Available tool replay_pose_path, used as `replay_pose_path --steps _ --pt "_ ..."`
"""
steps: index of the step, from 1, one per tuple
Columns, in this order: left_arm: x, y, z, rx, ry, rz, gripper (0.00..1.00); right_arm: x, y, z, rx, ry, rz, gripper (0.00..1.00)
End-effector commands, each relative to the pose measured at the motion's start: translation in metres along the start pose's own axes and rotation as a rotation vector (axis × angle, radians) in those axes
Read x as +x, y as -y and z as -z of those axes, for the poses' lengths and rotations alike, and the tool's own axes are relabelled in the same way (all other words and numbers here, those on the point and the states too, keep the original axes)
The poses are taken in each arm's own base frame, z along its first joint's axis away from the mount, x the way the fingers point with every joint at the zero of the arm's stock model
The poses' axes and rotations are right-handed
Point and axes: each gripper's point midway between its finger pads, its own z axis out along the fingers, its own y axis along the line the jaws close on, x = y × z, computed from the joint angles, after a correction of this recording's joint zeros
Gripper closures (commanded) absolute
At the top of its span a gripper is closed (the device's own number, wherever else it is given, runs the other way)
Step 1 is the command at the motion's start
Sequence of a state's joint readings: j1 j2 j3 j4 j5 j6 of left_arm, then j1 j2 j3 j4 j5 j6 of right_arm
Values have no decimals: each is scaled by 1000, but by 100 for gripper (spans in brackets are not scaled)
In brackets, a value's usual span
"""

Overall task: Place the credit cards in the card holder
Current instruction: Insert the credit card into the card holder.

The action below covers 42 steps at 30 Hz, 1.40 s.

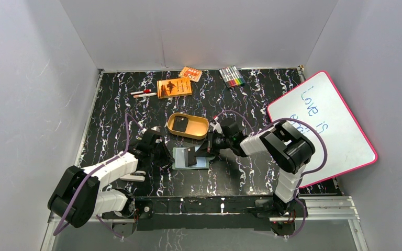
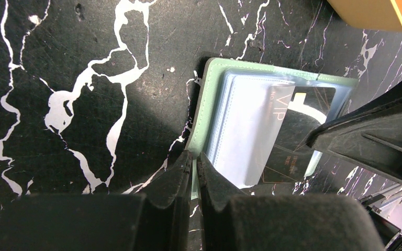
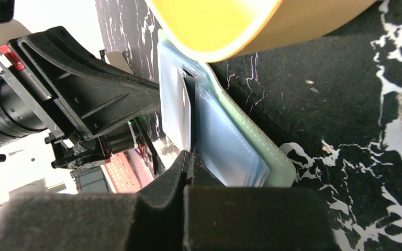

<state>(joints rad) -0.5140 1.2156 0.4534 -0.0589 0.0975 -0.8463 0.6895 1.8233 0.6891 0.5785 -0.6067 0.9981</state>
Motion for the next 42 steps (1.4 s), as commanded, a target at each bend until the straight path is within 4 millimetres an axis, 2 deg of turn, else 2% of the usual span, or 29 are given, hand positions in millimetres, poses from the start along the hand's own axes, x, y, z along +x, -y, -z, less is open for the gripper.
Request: replay_pose_path --steps 1,22,30,34,38,42 --pt "9 -9 -1 -24 -28 -1 93 8 -11 -5 -48 -35 22 100" --pt "12 -7 -1 -3 -30 19 95 1 5 -6 12 111 -97 100" --pt "13 -5 -2 9 -37 25 95 11 -12 -21 -37 40 -44 100" --pt "13 -6 -1 11 -33 25 95 12 -20 -20 -46 33 -20 100" --pt "13 -6 0 12 -29 25 95 10 -22 -15 -23 45 -9 76" --pt "12 -6 1 12 -23 25 95 9 -23 -10 18 62 3 62"
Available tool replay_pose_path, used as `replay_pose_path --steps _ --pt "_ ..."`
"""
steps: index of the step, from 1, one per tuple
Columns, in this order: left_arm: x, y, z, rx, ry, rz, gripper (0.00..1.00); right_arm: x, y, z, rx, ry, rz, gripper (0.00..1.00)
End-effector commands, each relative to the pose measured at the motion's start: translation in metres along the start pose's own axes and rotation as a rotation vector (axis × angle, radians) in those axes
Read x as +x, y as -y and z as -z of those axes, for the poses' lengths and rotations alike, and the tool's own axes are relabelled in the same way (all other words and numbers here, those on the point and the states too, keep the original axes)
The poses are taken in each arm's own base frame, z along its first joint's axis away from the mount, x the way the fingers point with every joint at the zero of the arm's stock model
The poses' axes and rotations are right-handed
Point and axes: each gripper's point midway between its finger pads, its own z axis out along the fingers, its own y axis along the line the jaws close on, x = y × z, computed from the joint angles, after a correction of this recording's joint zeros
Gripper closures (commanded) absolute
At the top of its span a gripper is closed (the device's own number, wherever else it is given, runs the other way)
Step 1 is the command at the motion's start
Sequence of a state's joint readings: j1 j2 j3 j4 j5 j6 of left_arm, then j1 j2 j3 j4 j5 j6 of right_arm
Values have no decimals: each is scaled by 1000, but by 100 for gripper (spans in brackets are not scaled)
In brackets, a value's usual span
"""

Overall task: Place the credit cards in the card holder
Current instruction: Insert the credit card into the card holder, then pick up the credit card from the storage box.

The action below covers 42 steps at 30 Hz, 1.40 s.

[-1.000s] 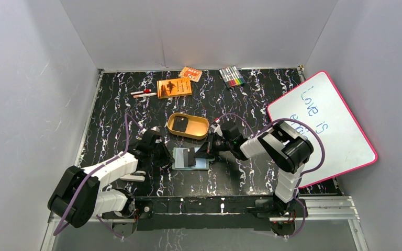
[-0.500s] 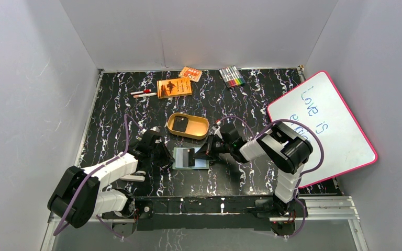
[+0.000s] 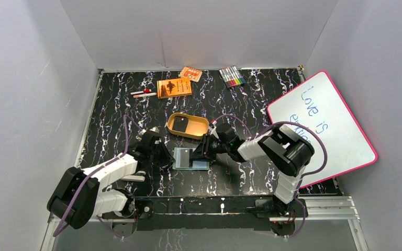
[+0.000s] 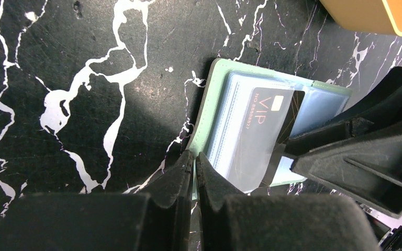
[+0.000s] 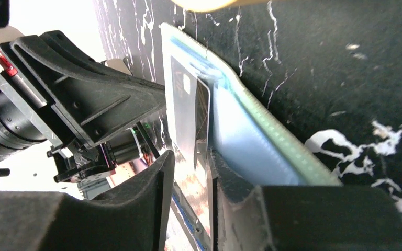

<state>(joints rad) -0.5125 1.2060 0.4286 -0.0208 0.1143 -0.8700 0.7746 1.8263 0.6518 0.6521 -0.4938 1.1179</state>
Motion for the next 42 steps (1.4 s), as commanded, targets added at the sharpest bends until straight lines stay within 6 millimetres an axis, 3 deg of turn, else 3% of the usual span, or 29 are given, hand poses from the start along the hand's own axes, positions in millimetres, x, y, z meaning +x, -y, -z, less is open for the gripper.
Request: replay_pose_path --steps 1,19,24,27,30,33,38,42 --pt "9 -8 2 -15 -24 5 95 -7 -20 5 2 25 67 61" --pt "12 -5 4 11 -27 24 96 3 -32 -21 10 -74 106 62" --pt "4 -2 12 1 6 20 94 1 -26 -8 93 -50 144 58" --pt "-6 2 20 -2 45 12 86 -3 -29 6 153 -20 186 52" --pt "-14 5 29 -10 73 0 69 -12 -36 21 207 22 240 46" --pt "-23 13 39 -4 99 -9 59 -24 -52 36 221 78 292 41" --pt "-39 23 60 -1 164 -19 47 -66 -74 56 269 228 338 39" --pt "-54 22 81 -14 258 -12 39 -108 -79 48 311 345 332 40"
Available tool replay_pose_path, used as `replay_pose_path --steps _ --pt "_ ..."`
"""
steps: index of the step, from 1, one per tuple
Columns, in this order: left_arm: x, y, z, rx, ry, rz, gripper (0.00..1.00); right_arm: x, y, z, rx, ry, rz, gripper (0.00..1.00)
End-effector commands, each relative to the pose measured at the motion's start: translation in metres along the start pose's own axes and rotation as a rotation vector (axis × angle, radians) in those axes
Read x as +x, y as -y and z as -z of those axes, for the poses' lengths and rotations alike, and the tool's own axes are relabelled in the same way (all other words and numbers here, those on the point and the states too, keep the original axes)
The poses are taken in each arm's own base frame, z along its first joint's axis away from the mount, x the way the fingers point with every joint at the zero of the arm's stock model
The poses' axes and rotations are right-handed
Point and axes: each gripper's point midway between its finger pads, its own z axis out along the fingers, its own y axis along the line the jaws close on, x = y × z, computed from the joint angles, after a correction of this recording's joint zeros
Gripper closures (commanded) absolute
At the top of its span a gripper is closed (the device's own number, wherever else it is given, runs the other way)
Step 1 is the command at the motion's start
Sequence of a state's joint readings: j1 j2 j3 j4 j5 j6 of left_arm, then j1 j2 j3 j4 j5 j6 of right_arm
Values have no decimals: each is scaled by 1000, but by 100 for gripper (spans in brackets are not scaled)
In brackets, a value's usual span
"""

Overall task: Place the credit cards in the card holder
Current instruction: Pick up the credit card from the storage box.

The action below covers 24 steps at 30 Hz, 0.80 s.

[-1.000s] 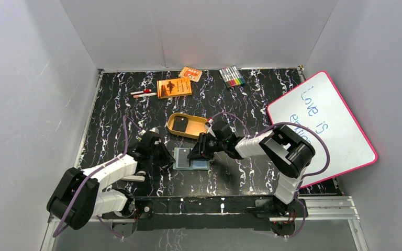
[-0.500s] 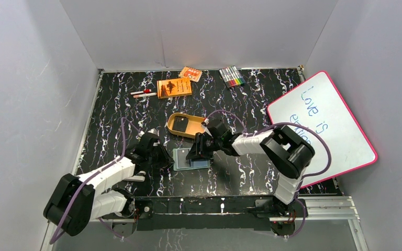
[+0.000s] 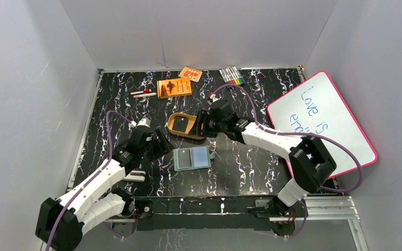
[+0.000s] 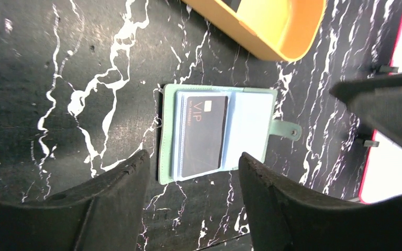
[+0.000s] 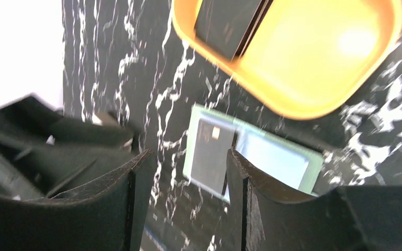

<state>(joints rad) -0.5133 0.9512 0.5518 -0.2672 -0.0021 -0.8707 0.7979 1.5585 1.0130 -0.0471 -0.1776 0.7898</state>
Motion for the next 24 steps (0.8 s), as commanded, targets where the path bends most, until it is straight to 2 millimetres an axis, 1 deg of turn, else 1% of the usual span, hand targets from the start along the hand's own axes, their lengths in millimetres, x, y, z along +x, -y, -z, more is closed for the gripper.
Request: replay_pose_path --steps 1,3,5,8,11,13,17,24 --pt "-22 -4 26 -38 111 -2 38 -51 13 -17 118 143 1 40" --pt "-27 -6 34 -43 146 7 37 -66 15 -31 126 160 -37 41" --pt "-27 -8 39 -38 159 13 36 -76 16 -46 124 173 -77 42" --pt "-23 -9 42 -31 149 17 36 -83 16 -67 91 174 -118 42" --pt "-18 -12 43 -34 131 20 36 -84 21 -82 108 165 -136 41" --pt "-17 -12 43 -31 129 24 36 -84 28 -88 127 169 -154 41" --pt "-16 -11 43 -21 131 29 36 -79 35 -101 128 149 -164 40" --pt "-15 -11 41 -22 123 28 35 -72 40 -112 126 130 -187 43"
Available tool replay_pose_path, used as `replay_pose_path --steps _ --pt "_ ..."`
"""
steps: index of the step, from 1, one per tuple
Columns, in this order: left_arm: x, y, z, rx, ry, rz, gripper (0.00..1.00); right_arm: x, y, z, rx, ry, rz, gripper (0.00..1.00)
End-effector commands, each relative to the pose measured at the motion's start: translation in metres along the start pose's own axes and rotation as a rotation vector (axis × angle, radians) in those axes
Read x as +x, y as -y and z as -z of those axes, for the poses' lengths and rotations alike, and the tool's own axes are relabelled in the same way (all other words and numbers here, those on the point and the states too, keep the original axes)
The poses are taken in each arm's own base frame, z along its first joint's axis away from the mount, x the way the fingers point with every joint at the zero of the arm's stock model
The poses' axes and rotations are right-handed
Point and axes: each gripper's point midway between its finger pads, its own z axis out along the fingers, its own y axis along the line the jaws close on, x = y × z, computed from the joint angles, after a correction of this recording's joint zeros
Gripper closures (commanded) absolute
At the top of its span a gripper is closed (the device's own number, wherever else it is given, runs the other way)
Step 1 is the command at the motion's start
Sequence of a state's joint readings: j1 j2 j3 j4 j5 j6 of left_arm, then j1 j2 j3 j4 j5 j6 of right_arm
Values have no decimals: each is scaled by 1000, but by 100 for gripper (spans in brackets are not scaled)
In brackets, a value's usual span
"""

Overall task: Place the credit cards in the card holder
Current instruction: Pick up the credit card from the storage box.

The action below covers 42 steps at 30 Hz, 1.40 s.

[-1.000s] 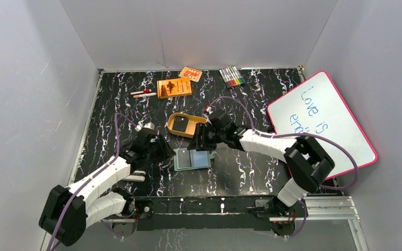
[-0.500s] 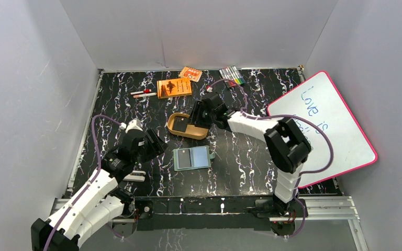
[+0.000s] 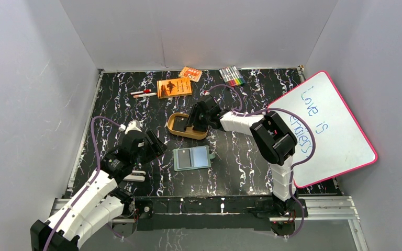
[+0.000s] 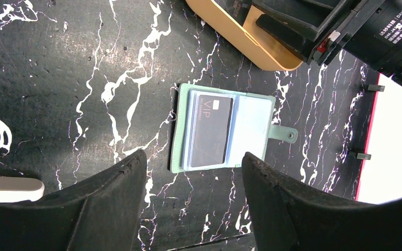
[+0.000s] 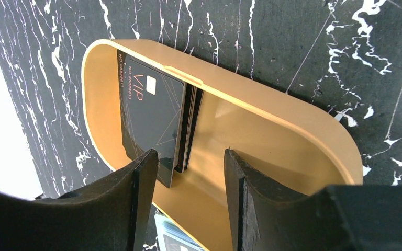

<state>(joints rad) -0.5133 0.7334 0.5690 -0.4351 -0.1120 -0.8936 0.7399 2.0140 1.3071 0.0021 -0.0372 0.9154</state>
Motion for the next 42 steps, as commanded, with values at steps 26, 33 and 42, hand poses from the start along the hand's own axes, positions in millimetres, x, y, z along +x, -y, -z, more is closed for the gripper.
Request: replay_pose_path --steps 26,33,42 --pt "5 -5 0 -9 -10 9 36 -10 -28 -8 -94 25 -15 70" --pt "5 -5 -1 -12 -11 8 36 -11 -30 1 -109 40 -19 78" --pt "3 -4 -1 -13 -8 5 36 -15 -30 15 -125 57 -31 86"
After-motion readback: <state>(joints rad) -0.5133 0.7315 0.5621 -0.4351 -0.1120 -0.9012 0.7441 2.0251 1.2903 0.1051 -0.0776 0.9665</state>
